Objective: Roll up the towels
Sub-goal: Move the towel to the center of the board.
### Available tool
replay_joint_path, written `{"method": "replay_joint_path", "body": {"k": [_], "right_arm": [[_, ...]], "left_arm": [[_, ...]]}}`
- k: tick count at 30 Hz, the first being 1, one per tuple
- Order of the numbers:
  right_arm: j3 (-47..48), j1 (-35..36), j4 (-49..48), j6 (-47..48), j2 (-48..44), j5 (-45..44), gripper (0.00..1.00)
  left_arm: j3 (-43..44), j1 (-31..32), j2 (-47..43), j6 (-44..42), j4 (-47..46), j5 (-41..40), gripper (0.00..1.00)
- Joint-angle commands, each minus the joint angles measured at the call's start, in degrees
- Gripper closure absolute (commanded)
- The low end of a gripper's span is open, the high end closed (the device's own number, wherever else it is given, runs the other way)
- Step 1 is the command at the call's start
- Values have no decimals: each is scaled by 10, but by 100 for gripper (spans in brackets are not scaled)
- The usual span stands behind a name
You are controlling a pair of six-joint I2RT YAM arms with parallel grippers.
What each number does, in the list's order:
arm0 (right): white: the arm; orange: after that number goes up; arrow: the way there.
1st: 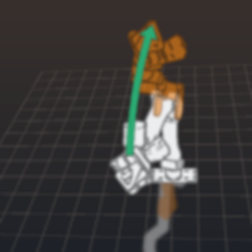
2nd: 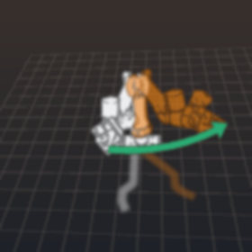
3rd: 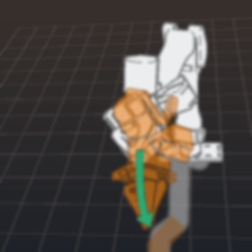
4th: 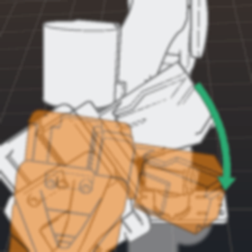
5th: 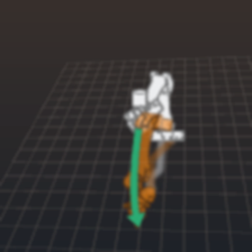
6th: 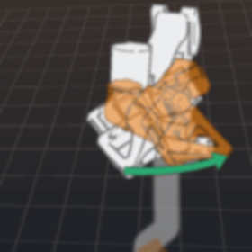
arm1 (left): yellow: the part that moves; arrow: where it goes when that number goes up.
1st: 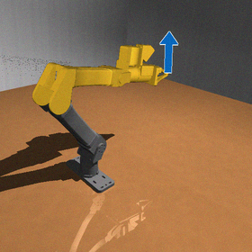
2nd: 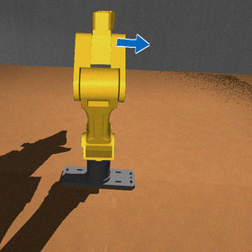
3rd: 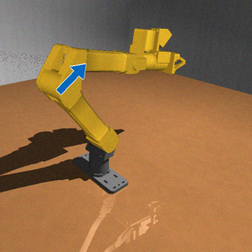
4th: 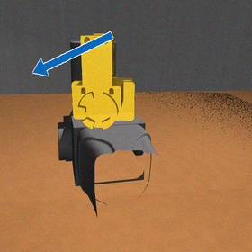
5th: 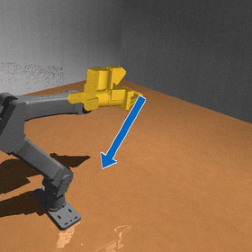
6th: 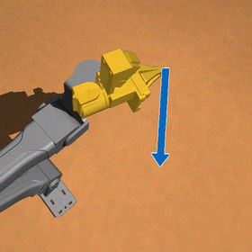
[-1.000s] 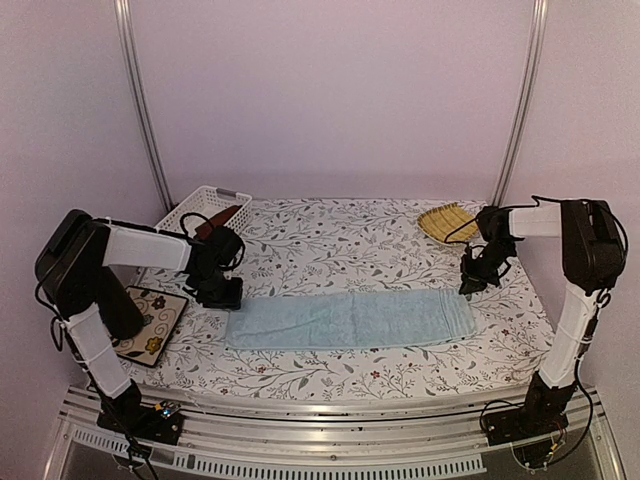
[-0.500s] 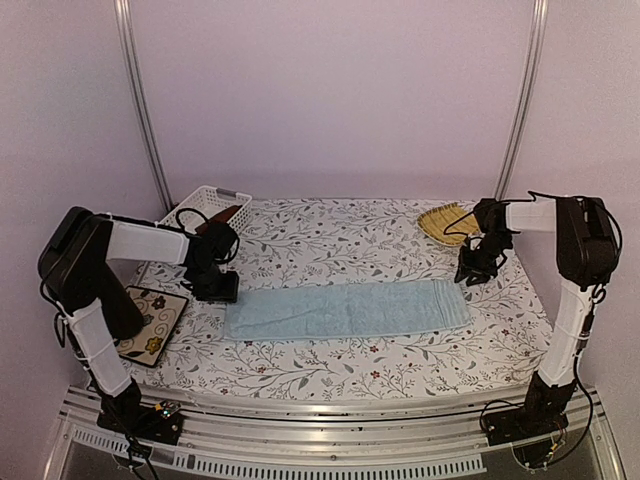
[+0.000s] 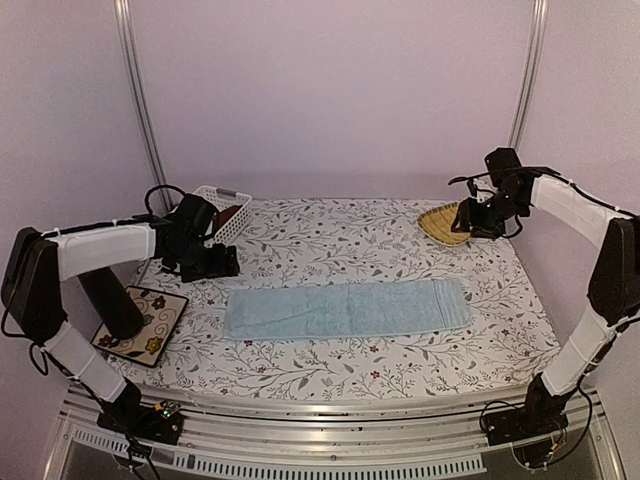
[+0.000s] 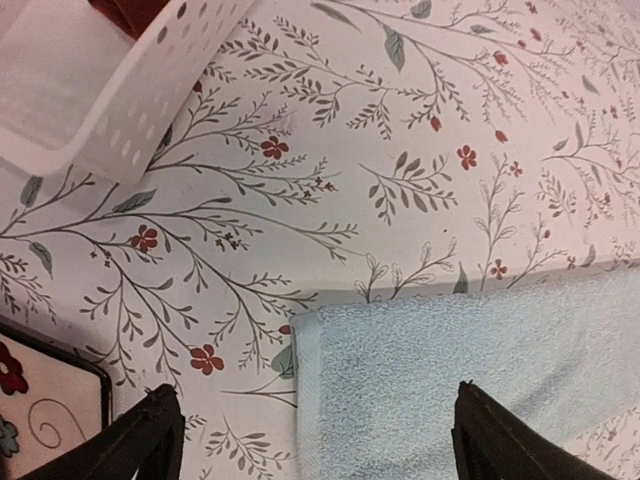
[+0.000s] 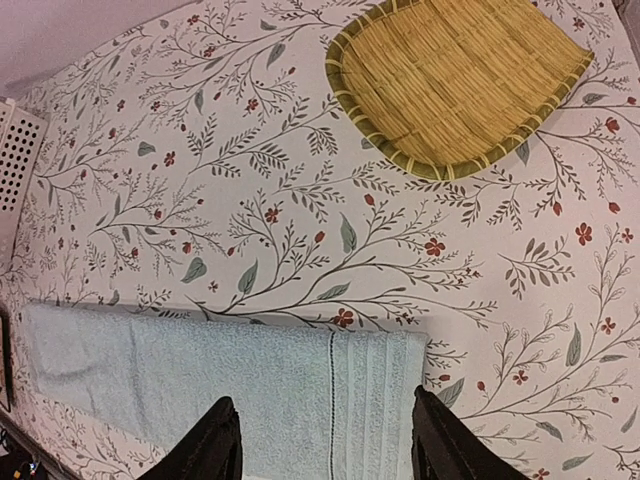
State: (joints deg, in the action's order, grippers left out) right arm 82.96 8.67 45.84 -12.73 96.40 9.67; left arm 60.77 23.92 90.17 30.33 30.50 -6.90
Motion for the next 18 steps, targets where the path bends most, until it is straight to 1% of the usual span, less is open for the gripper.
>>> {"method": "replay_joint_path", "body": {"k": [1, 4, 7, 13, 18], "right_arm": [[-35, 5, -8, 9, -65, 23, 41], [-56, 11, -8, 6, -90, 37, 41], [-68, 23, -4, 6, -102, 37, 41], [-75, 36, -1, 5, -109, 46, 42], [-73, 42, 2, 3, -112, 51, 43]], "left_arm": [[-103, -5, -71, 55, -68, 92, 11], [-166, -8, -97, 81, -124, 130, 18], [-206, -9, -110, 103, -155, 154, 19], [-262, -9, -122, 145, -200, 166, 23], [-302, -9, -111, 178, -266, 184, 27]]}}
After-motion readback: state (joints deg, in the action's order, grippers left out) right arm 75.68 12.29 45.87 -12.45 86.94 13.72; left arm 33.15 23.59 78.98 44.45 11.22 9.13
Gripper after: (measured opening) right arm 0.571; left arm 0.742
